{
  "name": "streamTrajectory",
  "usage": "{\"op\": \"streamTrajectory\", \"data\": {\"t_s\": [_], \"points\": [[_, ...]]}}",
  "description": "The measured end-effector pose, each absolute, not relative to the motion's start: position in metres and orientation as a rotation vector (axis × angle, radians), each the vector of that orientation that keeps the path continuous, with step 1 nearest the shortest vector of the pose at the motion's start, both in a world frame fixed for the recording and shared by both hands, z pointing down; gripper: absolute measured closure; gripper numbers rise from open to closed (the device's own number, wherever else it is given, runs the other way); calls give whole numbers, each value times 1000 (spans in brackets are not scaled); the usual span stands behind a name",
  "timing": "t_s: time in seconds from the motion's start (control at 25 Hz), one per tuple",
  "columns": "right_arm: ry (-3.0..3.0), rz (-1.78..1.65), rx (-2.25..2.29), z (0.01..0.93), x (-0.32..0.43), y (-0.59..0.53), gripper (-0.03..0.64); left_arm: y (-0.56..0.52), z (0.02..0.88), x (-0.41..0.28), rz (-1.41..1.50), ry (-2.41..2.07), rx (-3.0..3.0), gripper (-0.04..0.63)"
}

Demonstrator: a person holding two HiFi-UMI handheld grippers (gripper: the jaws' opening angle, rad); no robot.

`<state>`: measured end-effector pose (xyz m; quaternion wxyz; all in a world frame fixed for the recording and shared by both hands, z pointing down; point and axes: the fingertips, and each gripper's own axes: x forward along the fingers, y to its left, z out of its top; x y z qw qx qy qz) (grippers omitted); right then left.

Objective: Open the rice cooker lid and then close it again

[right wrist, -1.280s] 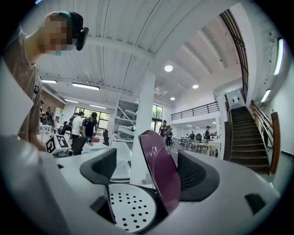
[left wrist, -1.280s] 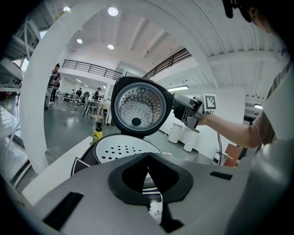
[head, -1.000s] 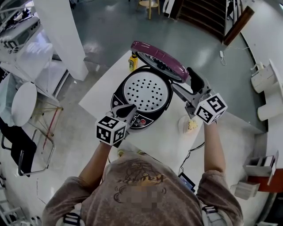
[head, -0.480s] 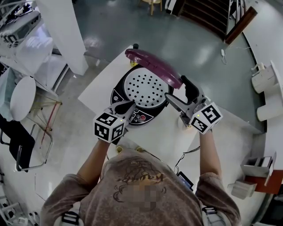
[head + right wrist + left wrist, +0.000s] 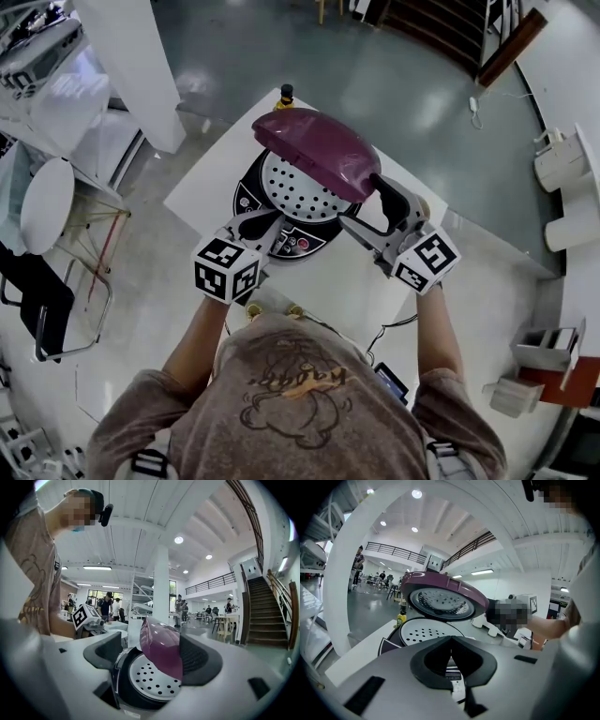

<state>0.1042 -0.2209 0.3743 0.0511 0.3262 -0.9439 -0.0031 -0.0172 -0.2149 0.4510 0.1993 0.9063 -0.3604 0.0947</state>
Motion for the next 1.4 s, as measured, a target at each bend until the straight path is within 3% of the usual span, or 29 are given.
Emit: {"op": "streamTrajectory", "data": {"t_s": [1.4], "points": [[-2852, 167, 942, 430, 82, -198, 259, -251, 402, -7, 199, -1006, 2656, 575]]}}
